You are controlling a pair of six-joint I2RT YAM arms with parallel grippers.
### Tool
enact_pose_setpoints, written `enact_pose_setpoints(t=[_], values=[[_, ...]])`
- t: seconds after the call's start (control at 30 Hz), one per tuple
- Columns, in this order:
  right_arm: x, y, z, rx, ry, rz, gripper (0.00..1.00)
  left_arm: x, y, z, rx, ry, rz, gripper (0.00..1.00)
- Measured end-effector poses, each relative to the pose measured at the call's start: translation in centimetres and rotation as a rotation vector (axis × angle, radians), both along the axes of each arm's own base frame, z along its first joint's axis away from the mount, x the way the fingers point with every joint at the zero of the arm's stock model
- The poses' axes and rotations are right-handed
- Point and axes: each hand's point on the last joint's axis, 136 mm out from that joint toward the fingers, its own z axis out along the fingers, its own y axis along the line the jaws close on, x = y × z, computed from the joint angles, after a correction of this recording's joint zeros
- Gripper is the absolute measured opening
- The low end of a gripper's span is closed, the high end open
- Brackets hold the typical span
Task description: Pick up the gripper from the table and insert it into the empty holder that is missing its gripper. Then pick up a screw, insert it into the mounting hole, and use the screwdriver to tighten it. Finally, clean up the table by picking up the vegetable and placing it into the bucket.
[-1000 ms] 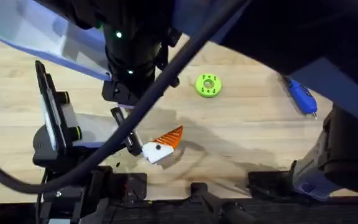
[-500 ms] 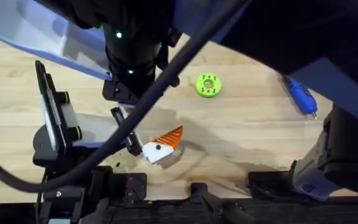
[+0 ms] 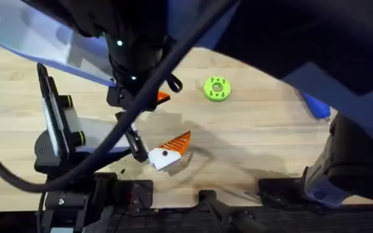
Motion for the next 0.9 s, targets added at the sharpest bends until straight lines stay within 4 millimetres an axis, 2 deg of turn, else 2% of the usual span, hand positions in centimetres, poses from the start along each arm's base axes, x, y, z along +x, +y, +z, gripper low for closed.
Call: enact_pose_setpoints(t=[0.9], values=[[0.22, 0.40, -0.54, -0.003, 0.001, 0.000, 0.005, -0.04, -0.02, 0.00, -0.002, 0.003, -0.003, 0.985]])
